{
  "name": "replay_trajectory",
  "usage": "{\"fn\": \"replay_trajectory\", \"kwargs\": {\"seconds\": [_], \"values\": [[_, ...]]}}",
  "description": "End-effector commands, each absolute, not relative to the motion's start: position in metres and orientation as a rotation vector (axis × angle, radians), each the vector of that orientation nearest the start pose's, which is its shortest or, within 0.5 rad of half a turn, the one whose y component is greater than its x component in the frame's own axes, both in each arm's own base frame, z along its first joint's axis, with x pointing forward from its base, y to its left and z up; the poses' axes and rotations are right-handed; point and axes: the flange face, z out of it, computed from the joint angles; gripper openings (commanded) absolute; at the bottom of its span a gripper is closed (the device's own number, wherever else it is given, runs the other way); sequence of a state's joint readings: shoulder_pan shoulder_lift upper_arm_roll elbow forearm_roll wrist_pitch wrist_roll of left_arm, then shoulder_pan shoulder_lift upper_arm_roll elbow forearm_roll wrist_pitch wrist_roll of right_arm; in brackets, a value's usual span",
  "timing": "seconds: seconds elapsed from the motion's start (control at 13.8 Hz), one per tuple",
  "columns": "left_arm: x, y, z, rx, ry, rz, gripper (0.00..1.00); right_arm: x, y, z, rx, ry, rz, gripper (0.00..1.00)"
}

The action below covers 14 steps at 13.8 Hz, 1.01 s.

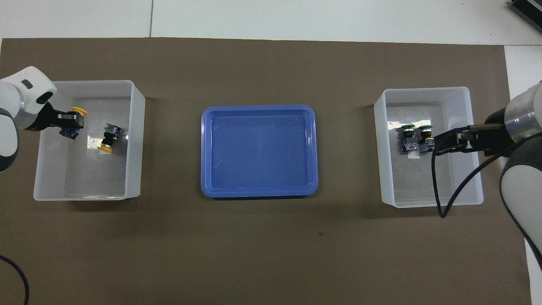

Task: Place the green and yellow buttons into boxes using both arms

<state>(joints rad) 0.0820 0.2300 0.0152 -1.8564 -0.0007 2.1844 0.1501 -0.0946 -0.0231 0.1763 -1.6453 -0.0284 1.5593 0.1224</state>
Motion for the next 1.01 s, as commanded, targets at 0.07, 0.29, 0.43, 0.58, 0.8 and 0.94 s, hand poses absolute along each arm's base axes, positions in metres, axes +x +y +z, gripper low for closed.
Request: {"fn": "replay_trajectory", "kwargs": {"seconds": [0.07, 0.29, 0.43, 0.58, 0.8, 0.94], "values": [[0.606, 0.084, 0.385, -3.097, 0.046, -0.22, 0.0, 0.539, 0.036, 0.604, -3.156, 0.075, 0.065, 1.0], [0.601, 0.085, 0.364, -3.096, 0.039, -0.227, 0.0, 0.539, 0.036, 0.603, -3.156, 0.061, 0.067, 1.0], [0.6, 0.085, 0.359, -3.096, 0.037, -0.23, 0.0, 0.539, 0.04, 0.604, -3.156, 0.049, 0.065, 1.0], [0.6, 0.084, 0.36, -3.096, 0.042, -0.23, 0.36, 0.539, 0.04, 0.603, -3.156, 0.046, 0.067, 1.0], [0.602, 0.081, 0.362, -3.097, 0.051, -0.223, 0.65, 0.539, 0.039, 0.604, -3.156, 0.051, 0.065, 1.0], [0.604, 0.076, 0.365, -3.097, 0.067, -0.22, 0.74, 0.539, 0.04, 0.604, -3.156, 0.049, 0.065, 1.0]]}}
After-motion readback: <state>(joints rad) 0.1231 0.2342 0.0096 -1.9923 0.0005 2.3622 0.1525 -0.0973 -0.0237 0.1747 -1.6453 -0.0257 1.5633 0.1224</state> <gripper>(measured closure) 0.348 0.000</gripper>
